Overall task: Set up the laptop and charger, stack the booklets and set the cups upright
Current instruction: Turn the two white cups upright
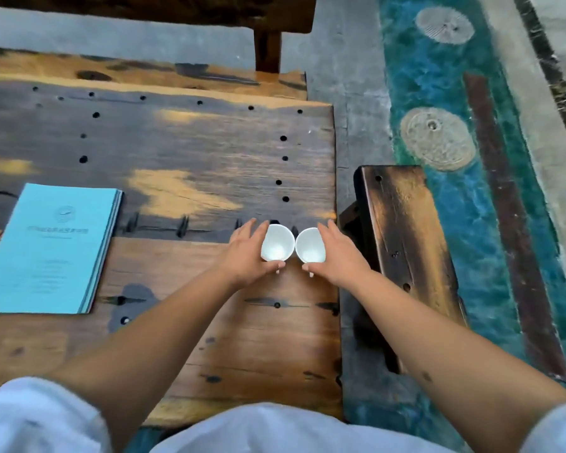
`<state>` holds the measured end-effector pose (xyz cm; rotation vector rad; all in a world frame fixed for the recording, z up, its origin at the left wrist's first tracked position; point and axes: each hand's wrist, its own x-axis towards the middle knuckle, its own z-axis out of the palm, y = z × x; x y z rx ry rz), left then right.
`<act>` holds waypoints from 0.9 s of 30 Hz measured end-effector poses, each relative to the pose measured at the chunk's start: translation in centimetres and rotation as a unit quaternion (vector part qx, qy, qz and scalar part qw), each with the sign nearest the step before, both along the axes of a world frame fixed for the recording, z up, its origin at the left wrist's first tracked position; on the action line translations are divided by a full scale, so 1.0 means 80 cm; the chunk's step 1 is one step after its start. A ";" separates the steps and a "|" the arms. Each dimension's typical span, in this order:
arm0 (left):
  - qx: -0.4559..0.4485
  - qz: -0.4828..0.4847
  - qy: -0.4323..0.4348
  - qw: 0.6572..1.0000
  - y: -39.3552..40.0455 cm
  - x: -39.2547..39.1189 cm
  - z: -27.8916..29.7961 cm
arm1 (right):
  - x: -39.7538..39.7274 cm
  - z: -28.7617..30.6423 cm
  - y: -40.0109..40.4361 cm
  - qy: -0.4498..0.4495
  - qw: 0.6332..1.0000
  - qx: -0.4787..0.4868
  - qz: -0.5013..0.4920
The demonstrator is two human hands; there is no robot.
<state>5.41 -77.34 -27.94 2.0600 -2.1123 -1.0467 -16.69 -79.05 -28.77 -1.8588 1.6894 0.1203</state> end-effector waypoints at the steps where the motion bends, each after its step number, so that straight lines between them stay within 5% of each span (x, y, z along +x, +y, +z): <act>1: 0.006 0.004 0.005 1.000 -0.007 -0.002 -0.007 | 0.000 -0.006 -0.007 -0.001 1.000 0.009 0.005; 16: 0.075 0.085 0.177 0.978 -0.043 -0.006 -0.085 | -0.009 -0.055 -0.026 -0.140 0.986 0.067 -0.056; 27: 0.055 0.131 0.209 0.967 -0.038 -0.010 -0.093 | -0.002 -0.061 -0.025 -0.160 0.977 0.062 -0.127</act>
